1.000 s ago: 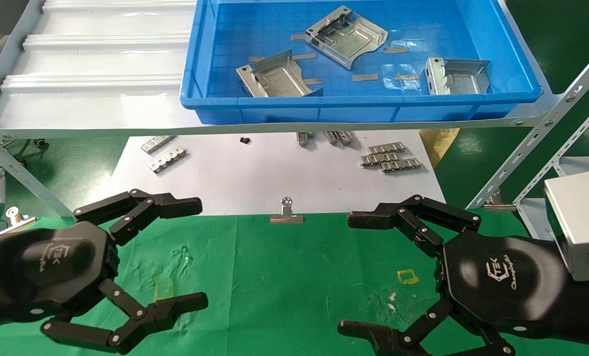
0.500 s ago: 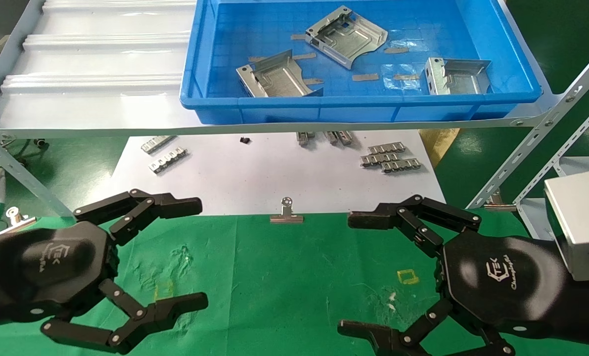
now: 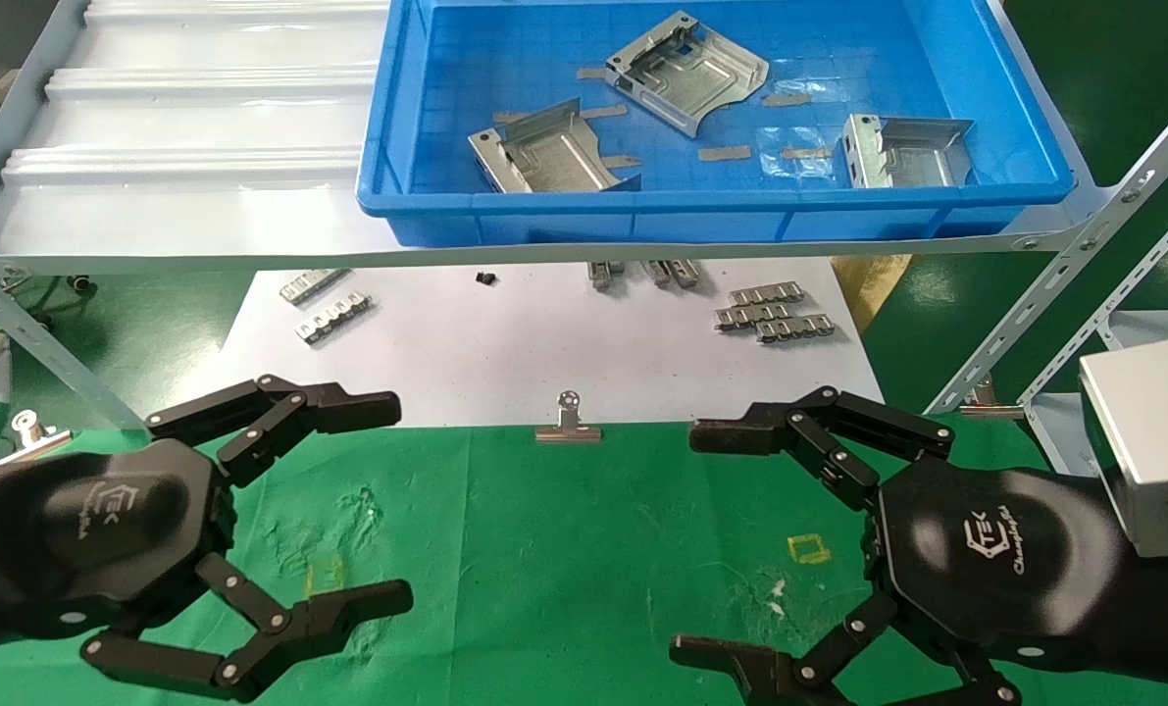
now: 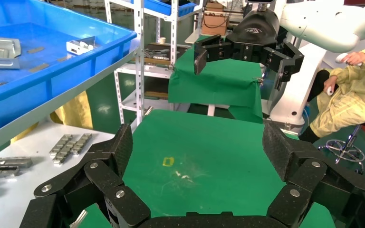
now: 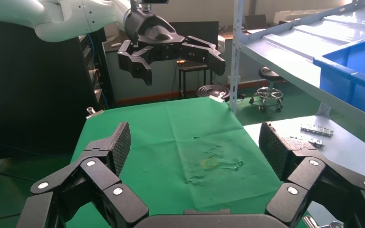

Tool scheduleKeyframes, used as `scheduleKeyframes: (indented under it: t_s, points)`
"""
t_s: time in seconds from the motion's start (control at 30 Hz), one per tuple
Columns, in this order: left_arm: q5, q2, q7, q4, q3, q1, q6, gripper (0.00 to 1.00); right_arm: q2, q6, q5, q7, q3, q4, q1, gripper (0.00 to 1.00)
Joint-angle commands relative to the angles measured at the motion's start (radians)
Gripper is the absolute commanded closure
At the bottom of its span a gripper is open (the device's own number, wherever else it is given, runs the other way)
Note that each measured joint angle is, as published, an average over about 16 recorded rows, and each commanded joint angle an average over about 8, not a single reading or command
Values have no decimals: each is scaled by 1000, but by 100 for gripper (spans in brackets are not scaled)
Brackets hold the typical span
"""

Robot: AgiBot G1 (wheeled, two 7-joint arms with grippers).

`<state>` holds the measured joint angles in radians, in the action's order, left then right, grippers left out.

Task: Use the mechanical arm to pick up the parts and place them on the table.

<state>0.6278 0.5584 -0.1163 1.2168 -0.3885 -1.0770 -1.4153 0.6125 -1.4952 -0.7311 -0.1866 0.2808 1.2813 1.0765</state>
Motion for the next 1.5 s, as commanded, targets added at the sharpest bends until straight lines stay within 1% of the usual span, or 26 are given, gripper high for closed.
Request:
scheduleKeyframes:
  t_s: [0.03,1.5]
  points:
    - [0,0,0,0,0,0,0,100,0,0,0,0,0,0,0,0]
    - [0,0,0,0,0,0,0,100,0,0,0,0,0,0,0,0]
